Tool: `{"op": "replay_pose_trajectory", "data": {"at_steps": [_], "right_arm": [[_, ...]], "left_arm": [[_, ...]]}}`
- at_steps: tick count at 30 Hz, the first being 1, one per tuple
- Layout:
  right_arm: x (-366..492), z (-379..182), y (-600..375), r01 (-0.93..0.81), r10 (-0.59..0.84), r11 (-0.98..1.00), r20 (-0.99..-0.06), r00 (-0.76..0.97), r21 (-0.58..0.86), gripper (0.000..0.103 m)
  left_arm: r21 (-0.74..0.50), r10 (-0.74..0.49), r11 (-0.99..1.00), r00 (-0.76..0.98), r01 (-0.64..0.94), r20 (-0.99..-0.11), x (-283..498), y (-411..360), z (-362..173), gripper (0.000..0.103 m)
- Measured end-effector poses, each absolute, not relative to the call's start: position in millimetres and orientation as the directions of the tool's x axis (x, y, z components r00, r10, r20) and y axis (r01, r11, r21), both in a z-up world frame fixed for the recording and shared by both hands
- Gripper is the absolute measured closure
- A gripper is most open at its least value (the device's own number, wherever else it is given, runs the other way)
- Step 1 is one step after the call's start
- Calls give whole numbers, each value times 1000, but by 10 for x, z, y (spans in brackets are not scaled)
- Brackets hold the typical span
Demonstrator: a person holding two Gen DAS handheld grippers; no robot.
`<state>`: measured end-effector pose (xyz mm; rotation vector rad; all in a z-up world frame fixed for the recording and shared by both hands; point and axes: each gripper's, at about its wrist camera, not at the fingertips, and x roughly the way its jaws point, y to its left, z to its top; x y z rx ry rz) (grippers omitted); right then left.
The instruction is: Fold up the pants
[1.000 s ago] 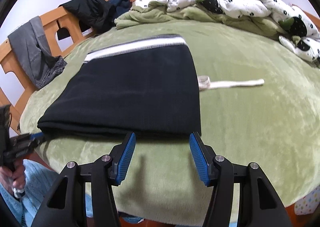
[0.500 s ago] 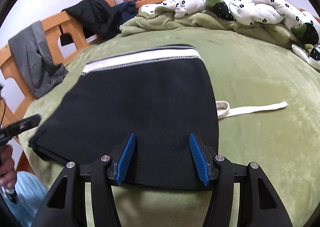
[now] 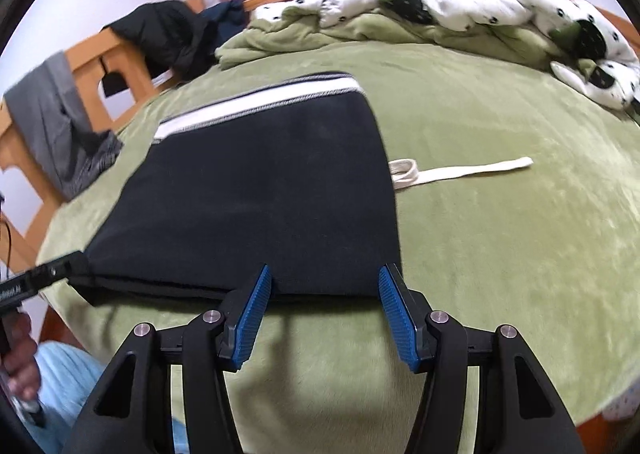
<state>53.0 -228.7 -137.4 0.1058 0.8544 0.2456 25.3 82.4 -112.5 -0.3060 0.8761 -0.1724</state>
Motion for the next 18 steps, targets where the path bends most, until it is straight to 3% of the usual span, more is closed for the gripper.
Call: {"op": "replay_pose_trajectory", "data": {"at_steps": [4,9,14,16,17,18], "right_arm": [[325,-974,-2266,-150,205,979,-695,690,139,47],[81,-574,-2298,-109,165,986,-642,749,126,39],[-134,-274,-2300,-120,166,986,-646,745,115,38],[-217,-207,-2290,-125,165,986,-640,750,108,29],[-274,-172,-2280,-120,151,988,-632,760,92,17],[-326,-143,-2273,-113,134,991,-617,776,74,11]], "left_arm": [[-278,-224,960,652,21,-724,122,668,-921,49],[-242,-190,970,687,22,-702,-62,505,-599,45],[-188,-147,982,748,31,-648,-322,367,-242,29],[-174,-128,985,761,20,-636,-410,339,-160,25],[-173,-121,985,765,13,-633,-452,327,-126,23],[-172,-115,985,767,5,-632,-491,323,-97,23]]}}
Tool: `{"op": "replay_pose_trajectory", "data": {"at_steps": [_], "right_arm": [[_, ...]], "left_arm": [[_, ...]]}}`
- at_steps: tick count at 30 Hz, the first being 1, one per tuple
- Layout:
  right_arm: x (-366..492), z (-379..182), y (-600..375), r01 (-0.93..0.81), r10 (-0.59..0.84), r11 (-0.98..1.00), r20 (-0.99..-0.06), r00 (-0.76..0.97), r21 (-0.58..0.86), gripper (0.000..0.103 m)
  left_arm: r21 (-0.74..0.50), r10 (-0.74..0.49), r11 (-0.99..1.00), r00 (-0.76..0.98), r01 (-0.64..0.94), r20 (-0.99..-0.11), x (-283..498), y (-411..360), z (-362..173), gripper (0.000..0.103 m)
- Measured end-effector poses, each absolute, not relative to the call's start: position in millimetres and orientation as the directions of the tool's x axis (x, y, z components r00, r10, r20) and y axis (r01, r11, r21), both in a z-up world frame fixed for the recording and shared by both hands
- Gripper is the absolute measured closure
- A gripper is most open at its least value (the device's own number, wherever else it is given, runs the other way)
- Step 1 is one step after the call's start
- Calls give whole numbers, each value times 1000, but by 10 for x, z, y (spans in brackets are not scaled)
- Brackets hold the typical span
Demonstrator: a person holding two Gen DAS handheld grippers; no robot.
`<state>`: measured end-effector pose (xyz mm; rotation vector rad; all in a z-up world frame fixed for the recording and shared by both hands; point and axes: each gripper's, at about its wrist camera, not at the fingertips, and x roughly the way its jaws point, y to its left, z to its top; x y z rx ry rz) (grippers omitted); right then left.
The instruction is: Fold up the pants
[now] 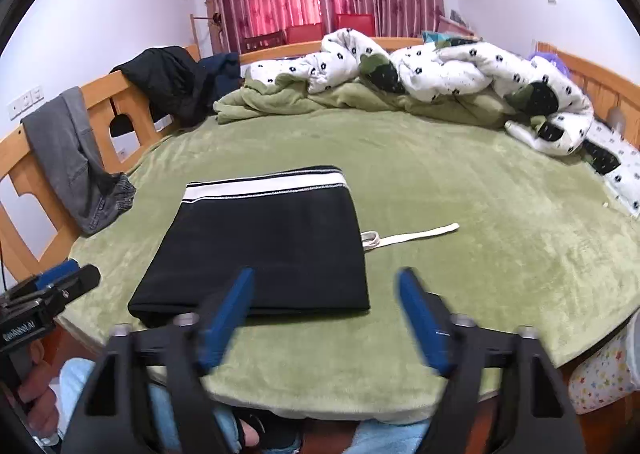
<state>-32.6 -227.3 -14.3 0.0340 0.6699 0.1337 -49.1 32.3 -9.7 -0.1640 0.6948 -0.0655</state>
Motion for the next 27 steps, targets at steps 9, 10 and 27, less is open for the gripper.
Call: {"op": "replay_pose_trajectory", "data": {"at_steps": [9,10,27], "right_arm": [[-653,-73,-2295,-67,55,998,-595,802,2,8],[-671,-72,-2303,-65,53,998,-595,802,1,8],[-816,22,-2373,-30,39,999,-582,812,25,8]], "left_arm": [[-160,-89,987,771,-17,-630,-694,287,-25,23],[-162,-91,987,770,-17,-631,-706,284,-26,23],[-159,-78,987,774,-29,-628,-777,234,16,23]]}}
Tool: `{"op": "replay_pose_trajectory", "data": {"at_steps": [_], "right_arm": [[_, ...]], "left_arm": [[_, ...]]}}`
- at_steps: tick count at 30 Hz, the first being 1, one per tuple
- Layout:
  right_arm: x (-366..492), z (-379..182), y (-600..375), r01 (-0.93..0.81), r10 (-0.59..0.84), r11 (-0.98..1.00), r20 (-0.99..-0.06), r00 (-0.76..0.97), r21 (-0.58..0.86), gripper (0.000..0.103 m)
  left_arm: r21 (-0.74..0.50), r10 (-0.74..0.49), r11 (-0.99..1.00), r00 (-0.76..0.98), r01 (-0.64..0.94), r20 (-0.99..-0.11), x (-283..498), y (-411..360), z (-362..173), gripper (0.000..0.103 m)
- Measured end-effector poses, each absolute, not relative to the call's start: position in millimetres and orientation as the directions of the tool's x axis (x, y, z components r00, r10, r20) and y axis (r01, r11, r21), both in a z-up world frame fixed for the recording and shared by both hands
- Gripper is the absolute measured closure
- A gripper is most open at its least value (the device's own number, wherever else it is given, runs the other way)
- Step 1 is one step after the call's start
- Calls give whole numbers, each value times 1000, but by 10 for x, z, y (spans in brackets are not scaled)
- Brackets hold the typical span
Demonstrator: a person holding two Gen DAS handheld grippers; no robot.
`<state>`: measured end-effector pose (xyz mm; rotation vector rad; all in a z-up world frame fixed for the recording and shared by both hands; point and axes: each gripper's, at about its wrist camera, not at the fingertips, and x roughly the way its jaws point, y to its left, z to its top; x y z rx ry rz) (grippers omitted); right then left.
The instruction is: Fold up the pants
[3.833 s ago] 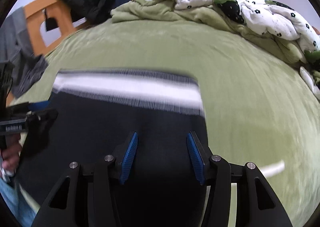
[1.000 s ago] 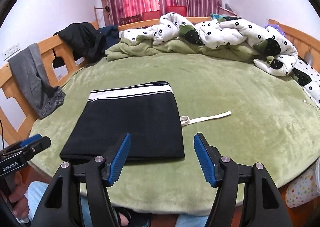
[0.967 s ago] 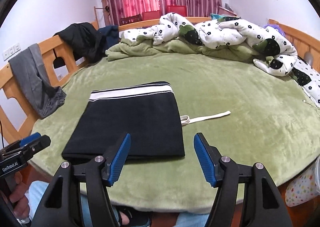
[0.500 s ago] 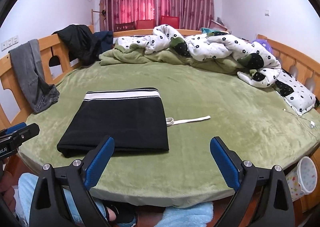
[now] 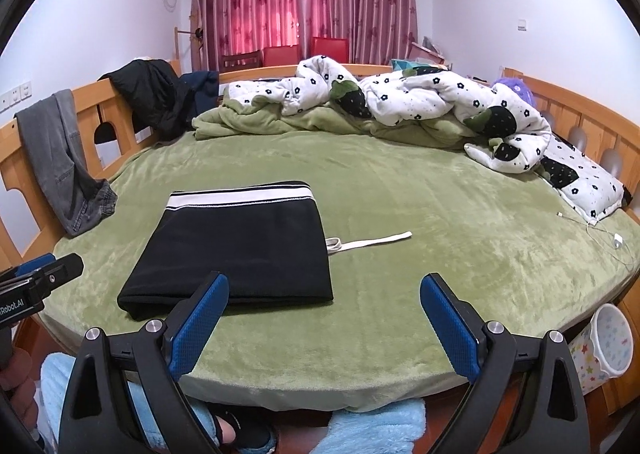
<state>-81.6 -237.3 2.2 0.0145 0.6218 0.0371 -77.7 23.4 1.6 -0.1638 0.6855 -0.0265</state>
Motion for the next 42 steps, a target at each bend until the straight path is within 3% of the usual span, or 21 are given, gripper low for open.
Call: {"op": "replay_pose_trajectory", "data": {"at_steps": [42], "right_arm": [[-828,92,-2420,-14,27,1000,-571,821,28,8]], "left_arm": [[-144,-80,989,778,-14,-623,-773,269,45,22]]}}
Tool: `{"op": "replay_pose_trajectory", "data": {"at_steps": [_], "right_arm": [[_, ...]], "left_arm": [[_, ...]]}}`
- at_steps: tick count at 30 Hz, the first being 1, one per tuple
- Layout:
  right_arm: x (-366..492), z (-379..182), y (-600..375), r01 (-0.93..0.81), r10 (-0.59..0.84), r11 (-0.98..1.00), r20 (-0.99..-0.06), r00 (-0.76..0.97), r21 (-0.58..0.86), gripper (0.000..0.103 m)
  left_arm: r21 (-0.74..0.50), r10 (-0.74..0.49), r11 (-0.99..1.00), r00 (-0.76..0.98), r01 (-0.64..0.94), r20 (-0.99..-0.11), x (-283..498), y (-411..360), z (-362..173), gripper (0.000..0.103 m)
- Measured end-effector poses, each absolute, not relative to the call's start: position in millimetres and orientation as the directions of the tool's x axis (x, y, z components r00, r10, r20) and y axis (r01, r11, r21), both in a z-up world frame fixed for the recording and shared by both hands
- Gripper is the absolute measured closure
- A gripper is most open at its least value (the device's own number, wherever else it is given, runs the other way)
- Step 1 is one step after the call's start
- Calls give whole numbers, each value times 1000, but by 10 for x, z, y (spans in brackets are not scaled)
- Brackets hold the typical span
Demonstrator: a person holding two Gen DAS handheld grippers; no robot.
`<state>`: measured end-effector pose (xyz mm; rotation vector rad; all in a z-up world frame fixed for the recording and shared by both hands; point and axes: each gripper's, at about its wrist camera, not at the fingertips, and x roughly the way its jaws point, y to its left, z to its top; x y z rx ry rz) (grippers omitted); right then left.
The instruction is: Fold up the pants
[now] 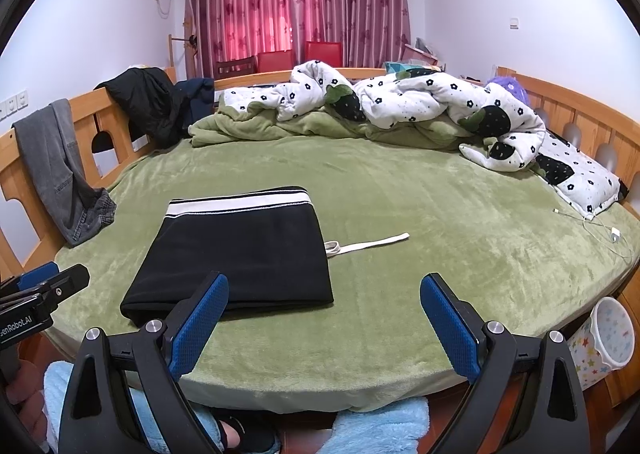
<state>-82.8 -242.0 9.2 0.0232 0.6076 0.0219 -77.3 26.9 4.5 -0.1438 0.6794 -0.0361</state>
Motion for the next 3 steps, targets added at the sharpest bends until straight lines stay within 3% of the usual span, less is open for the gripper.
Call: {"op": "replay_pose_trajectory", "data": {"at_steps": [3], "right_arm": [[-822,95,-2418,-17,30,999,-569,822,28,8]], "left_arm": [[-141,-80,990,778,-12,-624,-748,288,43,21]]}}
